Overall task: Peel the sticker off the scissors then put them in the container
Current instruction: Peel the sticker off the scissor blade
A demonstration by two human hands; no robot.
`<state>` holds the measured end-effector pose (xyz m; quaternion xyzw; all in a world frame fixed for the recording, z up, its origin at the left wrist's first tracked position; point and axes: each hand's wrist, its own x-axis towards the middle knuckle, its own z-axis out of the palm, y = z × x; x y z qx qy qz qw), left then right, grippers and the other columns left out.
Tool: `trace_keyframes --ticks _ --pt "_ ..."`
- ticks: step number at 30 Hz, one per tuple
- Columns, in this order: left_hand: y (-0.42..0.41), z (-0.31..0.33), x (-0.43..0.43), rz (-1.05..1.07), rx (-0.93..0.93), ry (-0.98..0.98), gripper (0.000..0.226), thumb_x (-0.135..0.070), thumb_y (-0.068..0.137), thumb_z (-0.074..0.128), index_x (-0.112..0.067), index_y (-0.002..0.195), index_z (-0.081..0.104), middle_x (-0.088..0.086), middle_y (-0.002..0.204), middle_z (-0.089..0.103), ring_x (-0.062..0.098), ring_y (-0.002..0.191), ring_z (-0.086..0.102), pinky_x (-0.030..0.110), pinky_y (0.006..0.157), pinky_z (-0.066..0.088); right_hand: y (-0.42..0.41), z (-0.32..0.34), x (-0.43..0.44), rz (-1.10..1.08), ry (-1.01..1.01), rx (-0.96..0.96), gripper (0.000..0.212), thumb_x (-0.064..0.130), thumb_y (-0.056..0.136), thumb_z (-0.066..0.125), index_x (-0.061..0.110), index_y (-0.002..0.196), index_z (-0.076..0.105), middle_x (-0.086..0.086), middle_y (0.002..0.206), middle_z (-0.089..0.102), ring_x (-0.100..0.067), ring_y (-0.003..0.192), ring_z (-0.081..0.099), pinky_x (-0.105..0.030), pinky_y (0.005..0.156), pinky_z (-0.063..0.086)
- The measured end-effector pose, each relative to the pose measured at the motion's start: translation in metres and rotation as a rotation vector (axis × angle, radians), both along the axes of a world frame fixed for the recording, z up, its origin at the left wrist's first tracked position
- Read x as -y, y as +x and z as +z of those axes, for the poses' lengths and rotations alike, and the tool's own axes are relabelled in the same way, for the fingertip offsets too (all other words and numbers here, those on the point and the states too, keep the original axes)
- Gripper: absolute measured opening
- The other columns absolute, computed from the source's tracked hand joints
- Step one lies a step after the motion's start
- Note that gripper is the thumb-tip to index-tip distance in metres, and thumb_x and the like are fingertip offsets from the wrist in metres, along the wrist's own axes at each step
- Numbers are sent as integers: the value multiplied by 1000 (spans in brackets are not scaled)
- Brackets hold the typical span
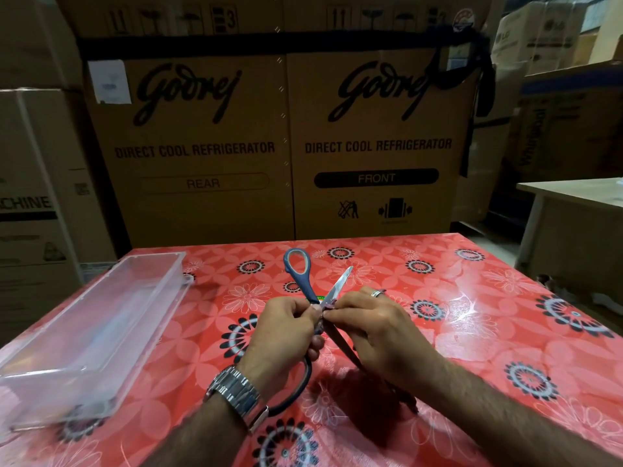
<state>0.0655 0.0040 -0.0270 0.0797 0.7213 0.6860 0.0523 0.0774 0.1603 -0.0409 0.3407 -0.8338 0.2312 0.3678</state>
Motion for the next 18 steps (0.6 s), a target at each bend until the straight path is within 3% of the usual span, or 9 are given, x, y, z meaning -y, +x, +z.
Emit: trace_keyframes --ticks 7,12,18 --pt "-1 2 3 41 -17 -23 28 -9 98 47 -2 74 59 2 55 45 9 42 44 21 39 37 -2 3 -10 36 56 65 22 12 87 55 10 90 76 -1 88 70 -18 74 63 -32 64 51" --pt "1 5 -1 23 -67 -51 27 -12 98 48 1 81 64 0 55 48 9 43 46 21 40 38 0 3 -2 -7 -35 -69 34 22 100 46 4 98 74 -8 93 70 -26 77 65 -31 67 50" --pt "6 9 0 -10 -70 -49 26 -12 98 47 -1 82 64 -3 54 47 8 43 45 20 41 37 -7 4 -3 -124 29 -177 17 -5 85 60 -2 96 73 -12 88 67 -28 71 58 -36 64 49"
